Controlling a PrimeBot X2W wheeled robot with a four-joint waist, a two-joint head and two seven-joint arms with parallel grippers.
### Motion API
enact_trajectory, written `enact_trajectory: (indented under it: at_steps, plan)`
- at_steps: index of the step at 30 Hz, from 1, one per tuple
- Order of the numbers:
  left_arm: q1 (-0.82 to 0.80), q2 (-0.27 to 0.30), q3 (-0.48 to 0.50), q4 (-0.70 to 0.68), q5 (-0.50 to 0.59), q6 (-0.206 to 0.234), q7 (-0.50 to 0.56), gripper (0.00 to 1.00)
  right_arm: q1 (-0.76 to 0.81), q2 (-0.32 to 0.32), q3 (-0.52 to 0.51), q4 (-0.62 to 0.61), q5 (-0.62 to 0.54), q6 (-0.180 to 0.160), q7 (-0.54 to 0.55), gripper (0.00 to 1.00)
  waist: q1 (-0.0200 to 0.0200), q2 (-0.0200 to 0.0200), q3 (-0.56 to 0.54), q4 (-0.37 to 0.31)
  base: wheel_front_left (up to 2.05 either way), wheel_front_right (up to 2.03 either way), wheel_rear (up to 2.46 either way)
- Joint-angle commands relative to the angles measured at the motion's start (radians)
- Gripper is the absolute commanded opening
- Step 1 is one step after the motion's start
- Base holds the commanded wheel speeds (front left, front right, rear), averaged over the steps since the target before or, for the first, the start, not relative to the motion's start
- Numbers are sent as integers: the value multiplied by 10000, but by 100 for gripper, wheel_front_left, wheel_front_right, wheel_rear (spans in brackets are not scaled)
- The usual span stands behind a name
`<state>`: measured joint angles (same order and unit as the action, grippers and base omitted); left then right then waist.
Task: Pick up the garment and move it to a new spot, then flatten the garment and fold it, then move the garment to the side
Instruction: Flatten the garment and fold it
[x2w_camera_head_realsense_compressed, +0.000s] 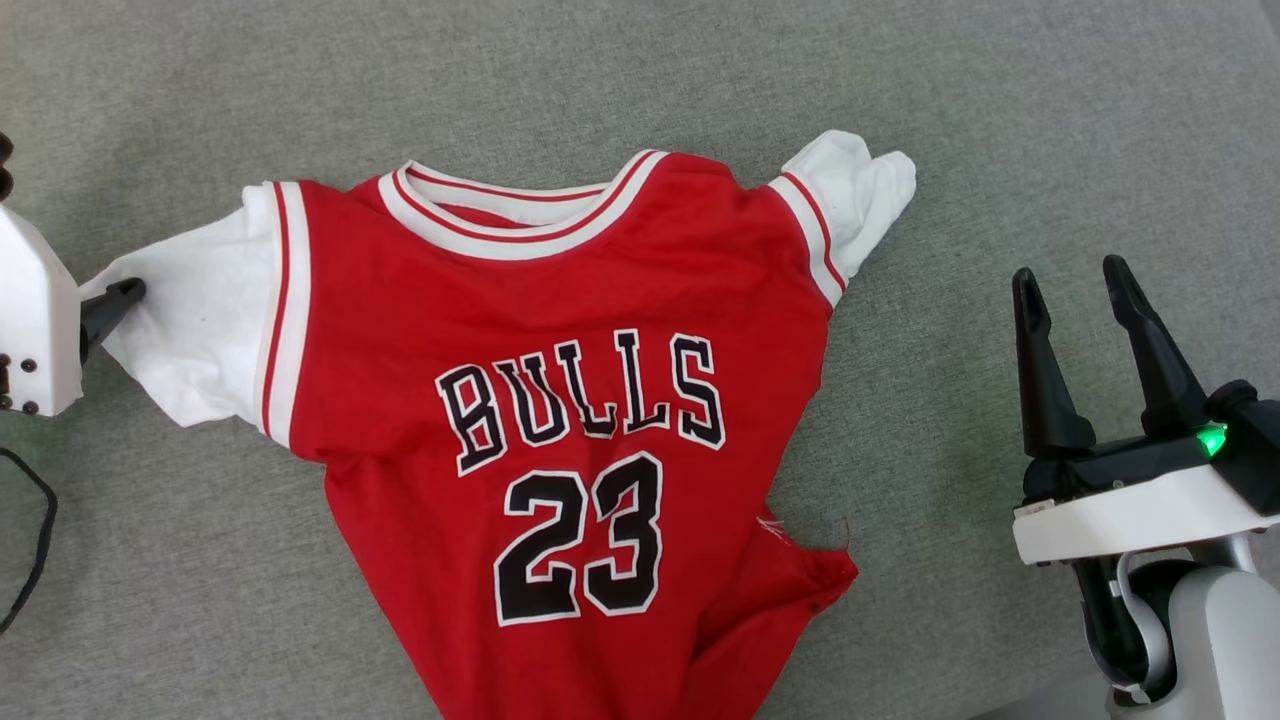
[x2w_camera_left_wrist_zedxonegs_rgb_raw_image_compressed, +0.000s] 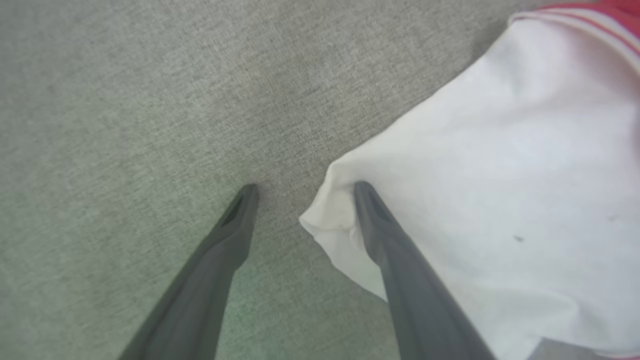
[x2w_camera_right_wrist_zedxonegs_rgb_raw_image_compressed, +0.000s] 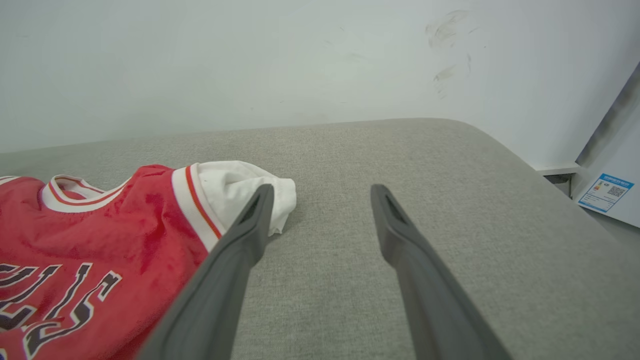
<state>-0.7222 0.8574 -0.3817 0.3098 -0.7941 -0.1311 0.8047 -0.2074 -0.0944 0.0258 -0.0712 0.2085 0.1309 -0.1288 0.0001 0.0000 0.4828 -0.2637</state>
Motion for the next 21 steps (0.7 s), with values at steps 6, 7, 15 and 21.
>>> enact_trajectory:
  at_steps: [6,7,15,21]
  plan:
    - [524,108,-1325,128,-699,0,503,0,-185,102,-99,131,-117,-3,-96,100,-1,0,79,14,0,0,0]
    - [473,146,-1329,110,-729,9,255,0,-192,107,-98,144,-155,-3,-69,100,-1,0,67,45,0,0,0]
    - [111,107,-925,678,-256,84,-2305,0,-83,-96,-188,271,-235,-3,294,100,-1,0,-548,504,0,0,0]
    - [438,-134,-692,882,265,235,-4435,0,123,-283,-161,474,-235,-3,695,100,-1,0,-1368,986,0,0,0]
